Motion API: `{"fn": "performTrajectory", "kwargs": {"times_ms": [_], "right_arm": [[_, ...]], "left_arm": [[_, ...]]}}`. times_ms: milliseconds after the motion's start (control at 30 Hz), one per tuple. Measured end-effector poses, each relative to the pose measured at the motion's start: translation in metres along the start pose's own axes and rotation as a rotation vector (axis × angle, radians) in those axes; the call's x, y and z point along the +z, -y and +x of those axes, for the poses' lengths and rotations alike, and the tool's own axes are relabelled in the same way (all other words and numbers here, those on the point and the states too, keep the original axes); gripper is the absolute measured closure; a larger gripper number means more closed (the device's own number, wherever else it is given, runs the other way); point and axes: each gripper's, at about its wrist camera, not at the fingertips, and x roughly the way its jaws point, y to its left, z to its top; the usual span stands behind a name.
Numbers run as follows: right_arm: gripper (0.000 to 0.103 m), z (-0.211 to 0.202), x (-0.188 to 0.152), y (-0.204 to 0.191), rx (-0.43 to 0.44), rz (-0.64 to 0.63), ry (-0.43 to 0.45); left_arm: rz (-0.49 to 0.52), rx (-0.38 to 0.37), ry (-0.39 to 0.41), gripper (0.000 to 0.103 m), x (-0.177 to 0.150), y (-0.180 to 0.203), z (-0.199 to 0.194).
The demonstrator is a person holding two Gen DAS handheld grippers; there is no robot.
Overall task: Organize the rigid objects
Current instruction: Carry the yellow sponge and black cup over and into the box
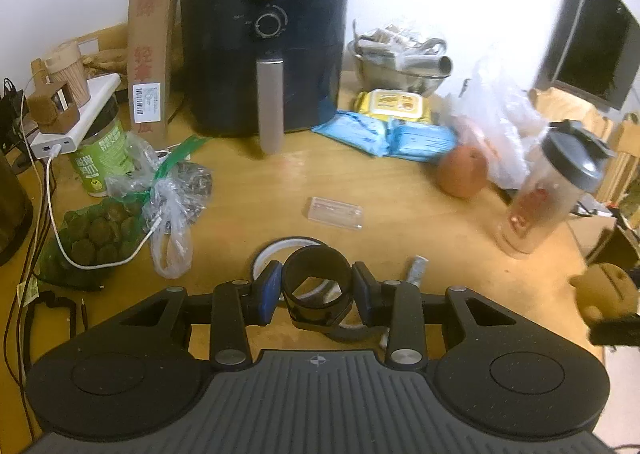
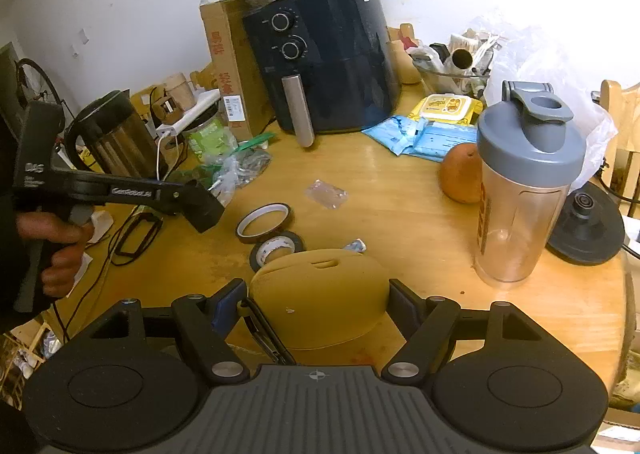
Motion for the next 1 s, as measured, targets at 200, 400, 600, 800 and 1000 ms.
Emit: {"fn": "performTrajectory", "kwargs": {"times_ms": [200, 400, 600, 800, 1000], "right_arm": [[0.026, -0.003, -0.004, -0.004, 0.009, 0.003, 0.0], [0.026, -0.007, -0.011, -0.008, 0.022, 0.004, -0.002], [0.026, -0.01, -0.02, -0.015, 0.034, 0.007, -0.016], [0.026, -0.014, -0.031, -0.021, 0.035, 0.012, -0.029], [0.026, -0.024, -0.039, -0.022, 0.022, 0.027, -0.024]], "left_arm": [[0.005, -0.043, 0.0, 0.066, -0.014, 0.007, -0.023], [0.011, -0.09, -0.02, 0.066, -0.031, 0.015, -0.038], [0.033, -0.144, -0.047, 0.066, -0.05, 0.028, -0.047], [0.067, -0.192, -0.079, 0.066, -0.067, 0.043, -0.048], [0.121, -0.215, -0.11, 0.066, -0.083, 0.057, -0.04]]}}
